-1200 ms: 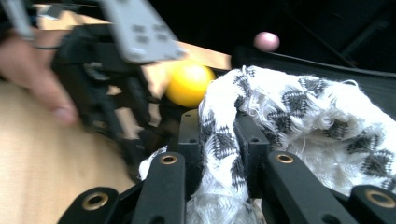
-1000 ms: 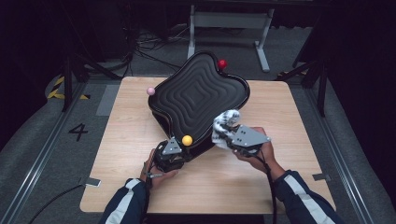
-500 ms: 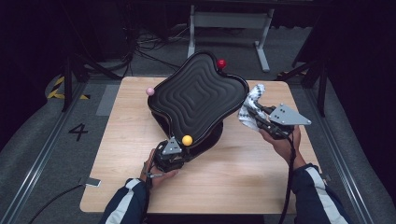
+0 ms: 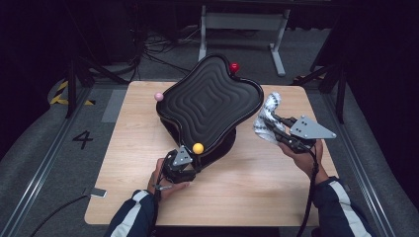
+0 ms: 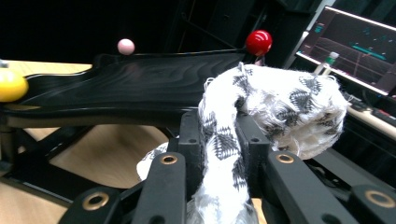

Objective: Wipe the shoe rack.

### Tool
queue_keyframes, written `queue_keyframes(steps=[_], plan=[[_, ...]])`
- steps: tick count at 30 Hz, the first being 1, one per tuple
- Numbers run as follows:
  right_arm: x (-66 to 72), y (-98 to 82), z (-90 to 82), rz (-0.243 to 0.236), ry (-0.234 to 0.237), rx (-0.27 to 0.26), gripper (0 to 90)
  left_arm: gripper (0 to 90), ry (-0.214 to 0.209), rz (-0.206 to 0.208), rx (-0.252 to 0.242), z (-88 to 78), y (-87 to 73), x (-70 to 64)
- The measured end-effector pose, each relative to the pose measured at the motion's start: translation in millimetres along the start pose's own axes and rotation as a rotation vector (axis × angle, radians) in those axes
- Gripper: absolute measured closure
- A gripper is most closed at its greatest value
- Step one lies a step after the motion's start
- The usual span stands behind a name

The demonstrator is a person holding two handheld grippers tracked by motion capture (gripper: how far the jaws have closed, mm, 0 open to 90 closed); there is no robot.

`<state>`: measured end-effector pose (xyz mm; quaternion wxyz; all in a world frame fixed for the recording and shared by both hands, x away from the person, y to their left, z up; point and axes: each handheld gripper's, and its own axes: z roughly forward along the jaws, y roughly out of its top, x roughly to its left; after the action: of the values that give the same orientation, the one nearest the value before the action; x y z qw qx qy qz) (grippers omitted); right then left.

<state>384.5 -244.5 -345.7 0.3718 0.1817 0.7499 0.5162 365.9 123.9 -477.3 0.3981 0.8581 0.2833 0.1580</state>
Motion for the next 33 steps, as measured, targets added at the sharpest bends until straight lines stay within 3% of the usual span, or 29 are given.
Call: queue_keyframes(steps=[2, 3, 9, 14, 20, 25, 27, 33], plan=[[1.7, -1.0, -2.7, -0.001, 0.017, -0.007, 75.9, 43.1, 0.047, 0.043, 0.024, -2.2, 1.2, -2.9], [2.5, -1.2, -3.6, -0.003, 0.023, -0.006, 75.9, 42.0, 0.058, 0.040, 0.038, -3.5, 1.4, -5.0], [10.3, -6.8, -7.5, -0.023, 0.094, 0.015, 75.8, 33.4, 0.061, 0.059, 0.091, -9.9, -2.0, -10.4], [20.0, -18.2, -10.6, -0.030, 0.160, 0.054, 75.7, 28.6, 0.073, 0.016, 0.138, -19.0, -8.7, -2.0], [35.9, -35.1, -11.0, -0.037, 0.238, 0.107, 75.7, 27.6, 0.072, -0.025, 0.139, -33.8, -21.6, 8.6], [52.4, -48.3, -1.1, -0.057, 0.315, 0.170, 75.7, 26.3, 0.090, -0.065, 0.155, -44.5, -32.4, 17.8], [57.1, -52.0, 2.4, -0.045, 0.344, 0.184, 75.6, 26.3, 0.093, -0.090, 0.152, -48.7, -36.2, 20.3], [77.8, -61.5, 15.5, -0.063, 0.422, 0.247, 75.6, 25.8, 0.107, -0.102, 0.163, -58.4, -45.1, 28.1]])
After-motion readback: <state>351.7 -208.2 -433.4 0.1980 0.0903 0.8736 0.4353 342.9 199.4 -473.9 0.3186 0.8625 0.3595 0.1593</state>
